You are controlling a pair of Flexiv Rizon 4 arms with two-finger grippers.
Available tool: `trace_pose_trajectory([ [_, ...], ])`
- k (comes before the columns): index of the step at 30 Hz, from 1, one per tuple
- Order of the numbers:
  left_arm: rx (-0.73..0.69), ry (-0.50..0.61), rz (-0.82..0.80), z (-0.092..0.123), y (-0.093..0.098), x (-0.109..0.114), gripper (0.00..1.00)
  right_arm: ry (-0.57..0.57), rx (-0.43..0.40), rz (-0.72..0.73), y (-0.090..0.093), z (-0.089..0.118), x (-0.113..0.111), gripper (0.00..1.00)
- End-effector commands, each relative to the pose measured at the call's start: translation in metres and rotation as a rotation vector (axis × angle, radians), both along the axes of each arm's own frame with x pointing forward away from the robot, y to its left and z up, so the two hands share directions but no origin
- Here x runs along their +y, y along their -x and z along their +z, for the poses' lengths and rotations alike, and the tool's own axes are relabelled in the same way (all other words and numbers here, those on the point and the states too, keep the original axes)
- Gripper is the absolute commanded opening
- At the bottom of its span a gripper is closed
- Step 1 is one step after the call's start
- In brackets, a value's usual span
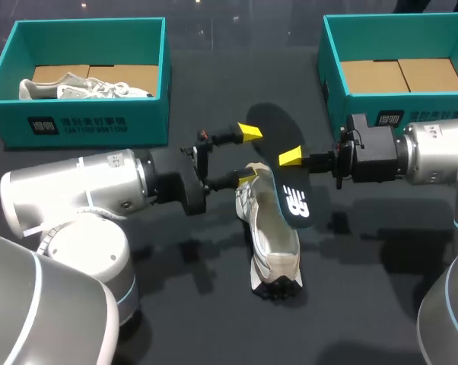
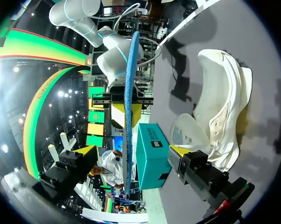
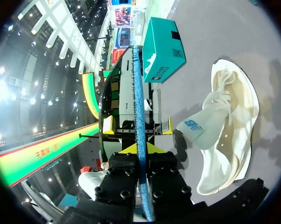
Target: Take the shoe out of the shoebox, open the shoe tongue, remove and reinsert the insole, then place the shoe into the shoebox
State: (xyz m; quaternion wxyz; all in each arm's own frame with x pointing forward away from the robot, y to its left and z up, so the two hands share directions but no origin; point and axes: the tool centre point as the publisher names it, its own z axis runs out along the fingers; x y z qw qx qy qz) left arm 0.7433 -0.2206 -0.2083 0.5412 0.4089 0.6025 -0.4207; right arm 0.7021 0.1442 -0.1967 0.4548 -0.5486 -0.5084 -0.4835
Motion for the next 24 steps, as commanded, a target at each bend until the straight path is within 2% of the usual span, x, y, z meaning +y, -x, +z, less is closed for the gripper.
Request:
trace_pose_trajectory([
  [1, -0.028, 0.071, 0.014, -0.003, 0.000, -0.009, 0.86, 0.003, 0.001, -0.017, 0.005, 0.000, 0.005, 0.00],
  [3, -0.031, 0.066, 0.013, -0.003, 0.000, -0.012, 0.64, 0.001, 0.003, -0.016, 0.005, 0.000, 0.006, 0.00],
  [6, -0.032, 0.061, 0.006, -0.004, 0.000, -0.016, 0.51, -0.004, 0.006, -0.012, 0.006, 0.000, 0.007, 0.00],
  [15, -0.042, 0.050, -0.003, -0.007, 0.002, -0.022, 0.43, -0.008, 0.024, 0.007, 0.007, -0.003, 0.013, 0.00],
  [22, -0.048, 0.046, -0.007, -0.006, 0.002, -0.023, 0.41, 0.001, 0.041, 0.019, 0.008, -0.007, 0.015, 0.00],
  [24, -0.048, 0.045, -0.008, -0.005, 0.002, -0.023, 0.36, 0.004, 0.041, 0.018, 0.008, -0.007, 0.015, 0.00],
])
